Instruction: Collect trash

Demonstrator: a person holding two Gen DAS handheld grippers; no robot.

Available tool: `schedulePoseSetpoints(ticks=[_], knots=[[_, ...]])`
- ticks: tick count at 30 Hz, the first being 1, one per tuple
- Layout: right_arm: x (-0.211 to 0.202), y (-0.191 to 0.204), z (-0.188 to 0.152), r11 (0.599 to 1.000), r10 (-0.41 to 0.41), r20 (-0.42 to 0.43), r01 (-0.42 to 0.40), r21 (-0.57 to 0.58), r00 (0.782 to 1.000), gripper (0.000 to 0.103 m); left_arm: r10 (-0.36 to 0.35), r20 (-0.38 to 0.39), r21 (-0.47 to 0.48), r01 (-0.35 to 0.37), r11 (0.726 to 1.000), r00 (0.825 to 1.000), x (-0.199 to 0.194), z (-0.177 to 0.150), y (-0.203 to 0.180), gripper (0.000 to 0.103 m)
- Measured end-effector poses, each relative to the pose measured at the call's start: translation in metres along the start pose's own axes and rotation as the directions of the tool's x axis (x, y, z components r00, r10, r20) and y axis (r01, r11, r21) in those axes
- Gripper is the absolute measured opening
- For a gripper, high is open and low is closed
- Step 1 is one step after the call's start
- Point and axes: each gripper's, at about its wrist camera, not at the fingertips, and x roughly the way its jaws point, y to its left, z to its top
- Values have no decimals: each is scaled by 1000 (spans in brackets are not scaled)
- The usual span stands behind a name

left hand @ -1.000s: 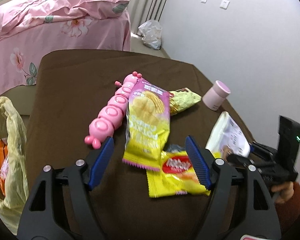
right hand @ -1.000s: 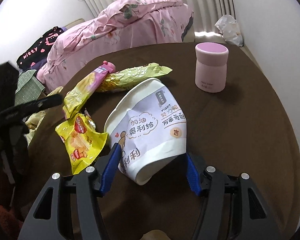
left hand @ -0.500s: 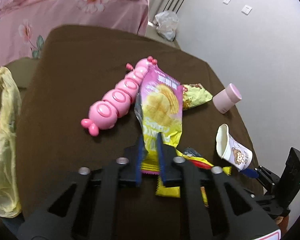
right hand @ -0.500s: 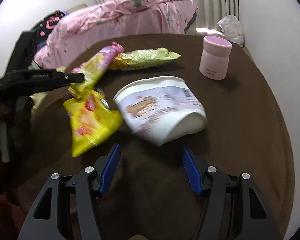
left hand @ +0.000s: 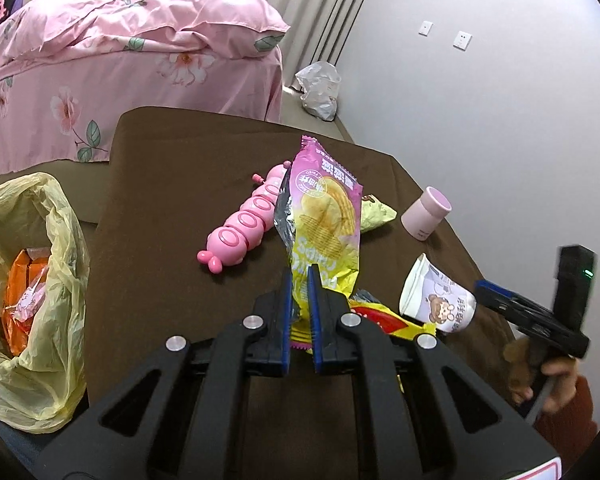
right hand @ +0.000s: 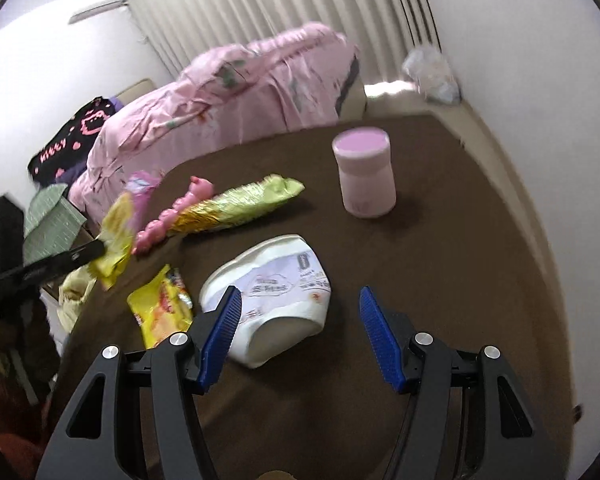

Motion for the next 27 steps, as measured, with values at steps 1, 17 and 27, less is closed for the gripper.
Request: schedulePoseSetpoints(ticks=[1, 17, 27], knots=[[7, -1, -2, 1000, 24, -23, -24, 8, 999, 55, 0, -2, 1, 0, 1000, 1000, 0, -1, 0, 7], [-33, 60, -1, 978, -35, 99, 54, -203, 994, 40, -2, 35, 6, 2, 1000, 999, -18, -4, 4, 7], [-56, 123, 24, 947, -18, 183, 75, -311, 983, 40, 31, 159, -26, -27, 999, 987, -76, -5, 28, 7]])
